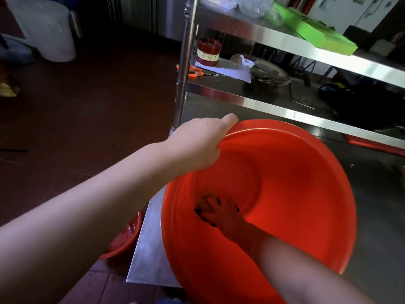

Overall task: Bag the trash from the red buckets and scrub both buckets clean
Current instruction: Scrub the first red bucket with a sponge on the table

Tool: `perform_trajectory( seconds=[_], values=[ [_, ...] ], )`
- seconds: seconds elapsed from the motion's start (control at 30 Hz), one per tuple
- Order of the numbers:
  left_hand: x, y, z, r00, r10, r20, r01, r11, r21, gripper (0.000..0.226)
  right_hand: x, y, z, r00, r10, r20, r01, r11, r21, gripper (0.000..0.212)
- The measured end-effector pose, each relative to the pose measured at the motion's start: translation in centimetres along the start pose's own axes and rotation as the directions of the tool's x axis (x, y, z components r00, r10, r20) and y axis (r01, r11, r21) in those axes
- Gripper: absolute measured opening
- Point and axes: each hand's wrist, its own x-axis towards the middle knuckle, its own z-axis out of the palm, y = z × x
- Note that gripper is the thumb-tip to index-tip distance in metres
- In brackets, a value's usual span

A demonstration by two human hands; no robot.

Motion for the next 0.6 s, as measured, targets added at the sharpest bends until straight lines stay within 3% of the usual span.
perform_trajectory(
  seconds=[0.07,0.13,0.23,0.33,0.4,0.47,0.6],
  values=[
    [-0.3,-0.5,-0.2,1.0,-0.014,0.006,0.014,1.0,0.006,0.045,-1.6,1.2,0.4,0.997,-0.02,0.071,0.029,0.99,-0.136,0.026],
    [-0.5,-0.6,-0.2,1.0,-0.015,0.007,0.015,1.0,0.009,0.043,-3.1,2.9,-1.0,0.989,0.013,0.149,0.023,0.971,-0.237,0.03],
    [-0.3,-0.6,0.0,0.998,-0.058,-0.031,0.059,0.998,0.012,0.036,-4.1,4.9,-6.4,0.995,0.095,-0.013,-0.093,0.932,-0.351,0.014],
    [0.1,-1.7,0.1,0.983,-0.16,-0.087,0.162,0.987,0.021,0.036,-3.2,6.3,-10.4,0.99,0.118,0.075,-0.096,0.963,-0.252,0.039],
    [0.2,-2.9,0.1,0.966,-0.233,-0.108,0.235,0.972,0.006,0.041,-2.6,6.6,-12.8,0.955,0.297,0.021,-0.295,0.954,-0.06,0.058],
    [0.4,-4.6,0.3,0.94,-0.323,-0.111,0.322,0.946,-0.026,0.047,-3.3,6.5,-15.6,0.89,0.44,-0.121,-0.416,0.891,0.182,0.059],
    [0.3,-8.1,0.4,0.884,-0.45,-0.129,0.454,0.891,0.001,0.05,-7.0,5.1,-20.8,0.772,0.443,-0.457,-0.344,0.895,0.286,0.059]
  ],
)
